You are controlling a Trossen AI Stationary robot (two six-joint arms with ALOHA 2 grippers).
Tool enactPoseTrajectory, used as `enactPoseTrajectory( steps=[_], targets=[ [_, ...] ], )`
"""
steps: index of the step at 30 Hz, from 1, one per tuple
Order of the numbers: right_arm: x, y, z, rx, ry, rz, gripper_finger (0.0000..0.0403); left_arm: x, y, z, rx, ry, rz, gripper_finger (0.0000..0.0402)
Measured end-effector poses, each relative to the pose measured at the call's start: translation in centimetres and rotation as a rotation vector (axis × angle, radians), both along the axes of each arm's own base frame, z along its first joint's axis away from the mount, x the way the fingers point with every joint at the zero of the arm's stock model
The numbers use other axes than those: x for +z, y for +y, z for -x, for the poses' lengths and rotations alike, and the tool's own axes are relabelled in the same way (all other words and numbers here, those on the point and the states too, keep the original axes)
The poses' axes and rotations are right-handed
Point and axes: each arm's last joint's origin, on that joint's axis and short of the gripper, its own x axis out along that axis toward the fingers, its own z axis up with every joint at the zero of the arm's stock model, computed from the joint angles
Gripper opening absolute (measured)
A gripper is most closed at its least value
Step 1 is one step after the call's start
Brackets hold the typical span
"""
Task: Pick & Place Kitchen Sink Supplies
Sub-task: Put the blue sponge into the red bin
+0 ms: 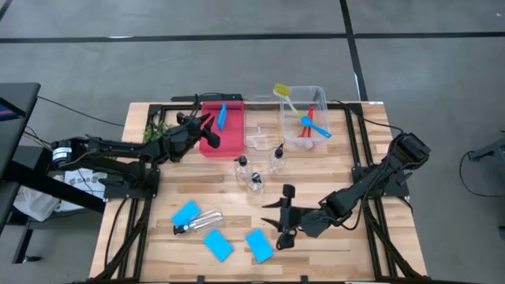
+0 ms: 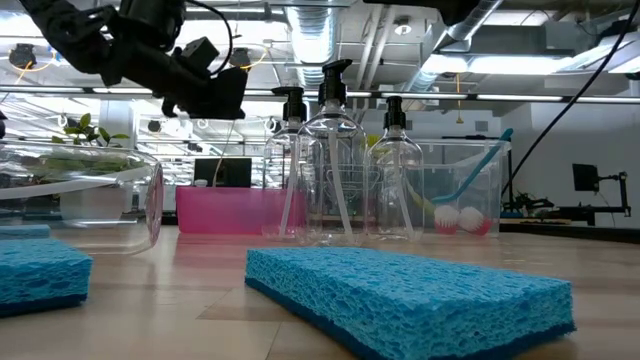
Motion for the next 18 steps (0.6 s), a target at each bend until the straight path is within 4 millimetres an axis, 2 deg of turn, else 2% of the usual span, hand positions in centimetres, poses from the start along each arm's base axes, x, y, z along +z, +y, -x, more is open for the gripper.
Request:
enactPoseTrajectory(
  steps=[3, 5, 9, 13, 15, 18],
  targets=[
    [-0.7, 0.4, -0.2, 0.090, 0.041, -0.011, 0.0159, 0.2, -0.7, -0.3, -0.040, -0.020, -0.003, 0.0094],
    [-1.6, 0.4, -0.8, 0.152, 0.083, -0.020, 0.0159, 0.3, -1.5, -0.5, -0.142, -0.026, 0.004, 0.0094],
    [-3.7, 0.6, -1.9, 0.229, 0.160, -0.026, 0.0159, 1.2, -3.5, -0.8, -0.556, -0.066, 0.007, 0.0094],
    [-5.7, 0.0, -3.1, 0.220, 0.217, -0.015, 0.0159, 2.5, -5.7, -0.4, -1.023, -0.132, 0.008, 0.0094],
    [-6.5, -0.3, -3.6, 0.219, 0.241, -0.015, 0.0159, 3.2, -6.6, 0.1, -1.174, -0.161, -0.004, 0.0094],
    [-6.8, -0.7, -4.4, 0.240, 0.259, -0.034, 0.0159, 4.0, -7.4, 0.8, -1.272, -0.200, -0.029, 0.0094]
  ],
)
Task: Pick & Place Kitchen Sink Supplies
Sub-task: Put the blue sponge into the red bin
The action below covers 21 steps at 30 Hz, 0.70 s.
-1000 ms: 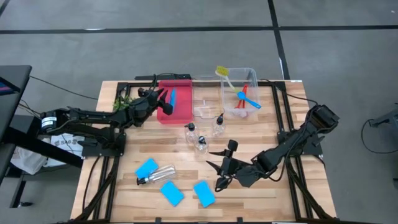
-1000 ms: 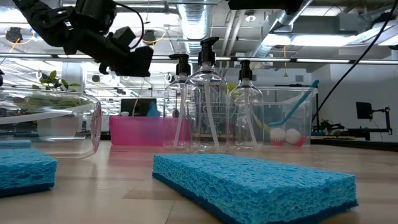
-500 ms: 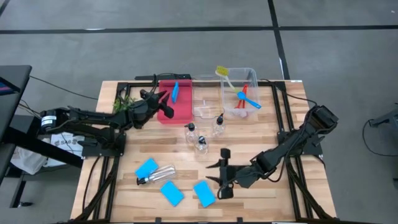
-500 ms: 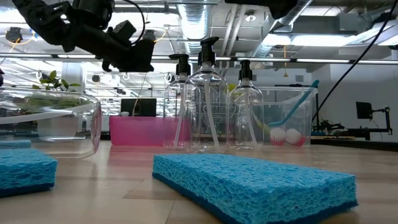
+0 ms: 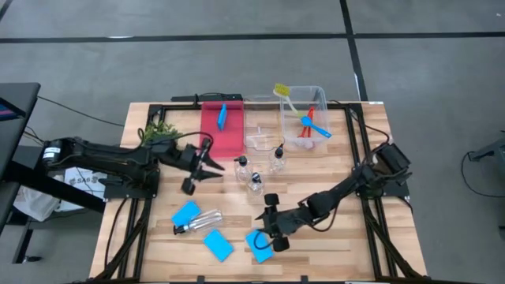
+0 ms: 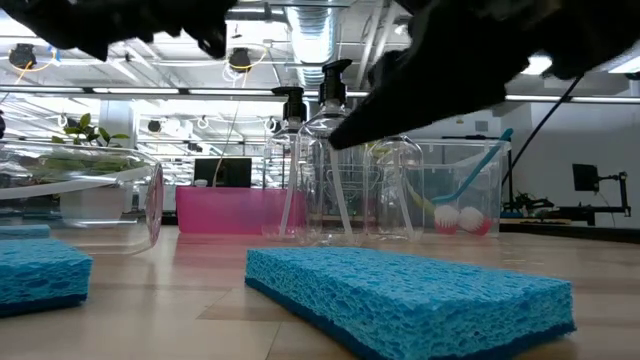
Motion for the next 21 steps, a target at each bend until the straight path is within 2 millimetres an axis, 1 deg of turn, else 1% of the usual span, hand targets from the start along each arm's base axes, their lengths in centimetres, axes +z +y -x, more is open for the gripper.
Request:
enactPoseTrajectory(
  steps=[2, 5, 6, 10, 14, 17, 21],
  targets=[
    [0.1, -0.1, -0.6, 0.015, 0.001, -0.020, 0.0159, 0.4, -0.4, 0.3, -0.021, -0.014, 0.022, 0.0094],
    [-0.5, -0.2, -1.4, 0.004, 0.027, -0.050, 0.0159, 0.4, -1.1, 0.4, -0.067, 0.037, 0.156, 0.0094],
    [-0.8, -0.3, -1.8, 0.001, 0.045, -0.045, 0.0159, 0.4, -1.3, 0.4, -0.082, 0.048, 0.174, 0.0094],
    [-1.5, -0.8, -3.0, 0.029, 0.133, -0.051, 0.0159, -0.2, -2.6, 0.0, -0.130, 0.083, 0.176, 0.0094],
    [-2.4, -0.8, -3.9, 0.054, 0.210, -0.066, 0.0159, -1.2, -4.0, -0.7, -0.121, 0.128, 0.178, 0.0094],
    [-3.8, -0.8, -4.1, 0.060, 0.256, -0.062, 0.0159, -1.8, -4.9, -1.1, -0.084, 0.142, 0.180, 0.0094],
    [-4.3, -0.6, -4.1, 0.067, 0.296, -0.117, 0.0159, -2.2, -5.6, -1.4, -0.098, 0.149, 0.178, 0.0094]
  ],
)
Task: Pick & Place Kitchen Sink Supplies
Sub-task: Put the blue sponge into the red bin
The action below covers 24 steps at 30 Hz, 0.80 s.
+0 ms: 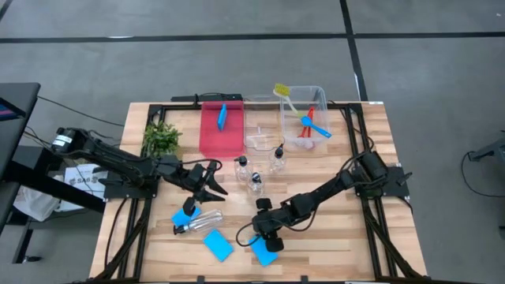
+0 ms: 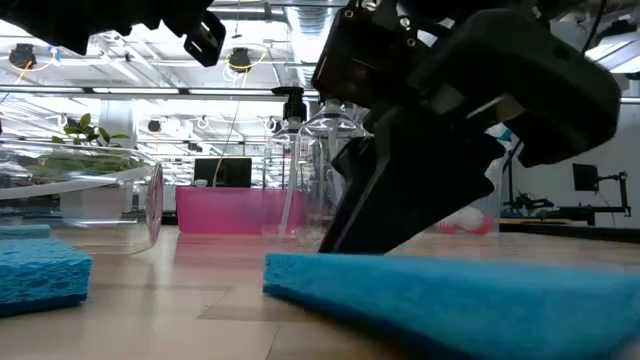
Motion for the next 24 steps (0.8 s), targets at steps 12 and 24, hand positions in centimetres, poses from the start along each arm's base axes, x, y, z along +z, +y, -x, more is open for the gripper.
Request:
enactPoseTrajectory(
  steps=[12, 24],
  targets=[
    [0.0, -0.4, 0.7, -0.020, 0.093, 0.019, 0.0145, 0.0, -0.3, 0.0, -0.011, -0.013, 0.003, 0.0094],
    [2.8, -1.1, 1.5, -0.032, 0.001, 0.148, 0.0096, 0.1, -0.3, 0.0, -0.011, -0.015, 0.001, 0.0094]
  ],
)
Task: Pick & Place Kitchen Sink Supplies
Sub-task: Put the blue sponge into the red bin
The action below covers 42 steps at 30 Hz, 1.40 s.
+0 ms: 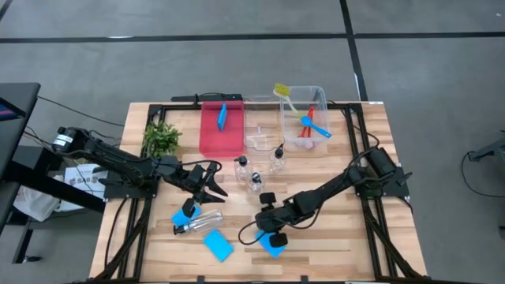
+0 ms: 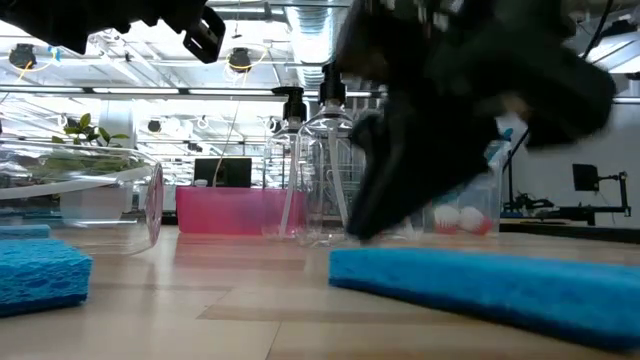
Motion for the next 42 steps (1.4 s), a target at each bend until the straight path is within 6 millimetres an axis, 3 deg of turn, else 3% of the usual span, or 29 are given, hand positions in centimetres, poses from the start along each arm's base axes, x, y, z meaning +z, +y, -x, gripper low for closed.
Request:
enactPoseTrajectory(
  steps=[5, 11, 17, 22, 27, 33, 42],
  targets=[
    [1.9, 0.5, 0.4, -0.058, -0.085, -0.014, 0.0112, 0.0, 0.0, 0.0, 0.000, 0.000, -0.001, 0.0094],
    [2.0, 1.7, 1.1, -0.039, -0.056, -0.112, 0.0162, 0.0, 0.0, 0.0, 0.000, -0.001, -0.001, 0.0094],
    [-0.4, 2.8, 1.3, -0.010, 0.044, -0.086, 0.0205, 0.0, 0.0, 0.0, 0.000, 0.000, -0.001, 0.0094],
    [-2.7, 2.5, 0.6, -0.022, 0.097, -0.064, 0.0210, 0.0, 0.0, 0.0, 0.000, 0.000, -0.001, 0.0094],
    [-3.6, 1.3, -0.2, 0.023, 0.169, -0.148, 0.0165, 0.0, 0.0, 0.0, 0.000, -0.001, -0.001, 0.0094],
    [-3.5, 0.6, -0.3, 0.076, 0.196, -0.175, 0.0024, 0.0, 0.0, 0.0, 0.000, 0.000, -0.001, 0.0094],
    [-1.6, 0.8, 0.4, 0.120, 0.148, -0.139, 0.0004, 0.0, 0.0, 0.0, 0.000, 0.000, -0.001, 0.0094]
  ],
)
